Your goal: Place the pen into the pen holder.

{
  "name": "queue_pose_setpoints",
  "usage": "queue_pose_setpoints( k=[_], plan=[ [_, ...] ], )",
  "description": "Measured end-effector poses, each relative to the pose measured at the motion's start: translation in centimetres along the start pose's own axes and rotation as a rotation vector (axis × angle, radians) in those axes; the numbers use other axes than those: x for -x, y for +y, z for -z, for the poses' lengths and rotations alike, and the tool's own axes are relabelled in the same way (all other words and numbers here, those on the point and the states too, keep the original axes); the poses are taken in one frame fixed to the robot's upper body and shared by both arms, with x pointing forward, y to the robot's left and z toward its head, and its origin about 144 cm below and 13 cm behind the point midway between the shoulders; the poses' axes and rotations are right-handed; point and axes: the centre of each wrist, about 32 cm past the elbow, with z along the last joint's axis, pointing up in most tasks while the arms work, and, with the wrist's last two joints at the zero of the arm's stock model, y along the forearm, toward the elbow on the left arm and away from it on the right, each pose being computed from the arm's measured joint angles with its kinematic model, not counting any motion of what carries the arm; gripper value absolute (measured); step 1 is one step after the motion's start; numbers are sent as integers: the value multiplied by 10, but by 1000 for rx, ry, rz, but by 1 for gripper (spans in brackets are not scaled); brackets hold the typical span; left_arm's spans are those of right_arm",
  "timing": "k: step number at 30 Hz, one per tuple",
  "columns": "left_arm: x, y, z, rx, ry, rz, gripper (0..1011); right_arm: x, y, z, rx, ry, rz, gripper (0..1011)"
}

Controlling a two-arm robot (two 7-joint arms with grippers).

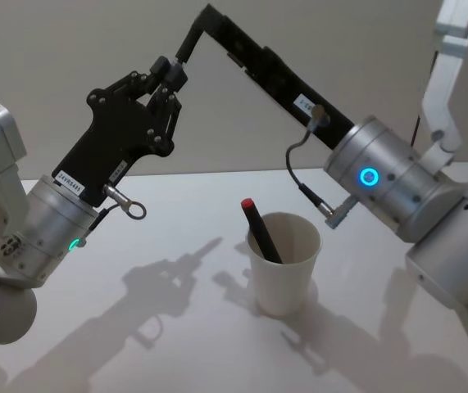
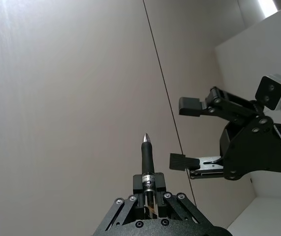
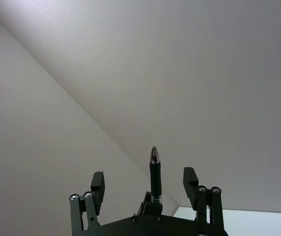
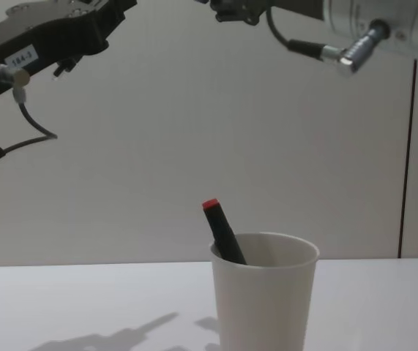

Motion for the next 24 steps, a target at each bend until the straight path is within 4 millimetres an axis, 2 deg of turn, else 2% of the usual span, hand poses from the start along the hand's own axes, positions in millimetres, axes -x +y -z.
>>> queue_pose_setpoints(
  k=[24],
  plan=[
    [2,1,-8,9,11,59,138,-3,23,14,39,-58,0,1001]
  ],
)
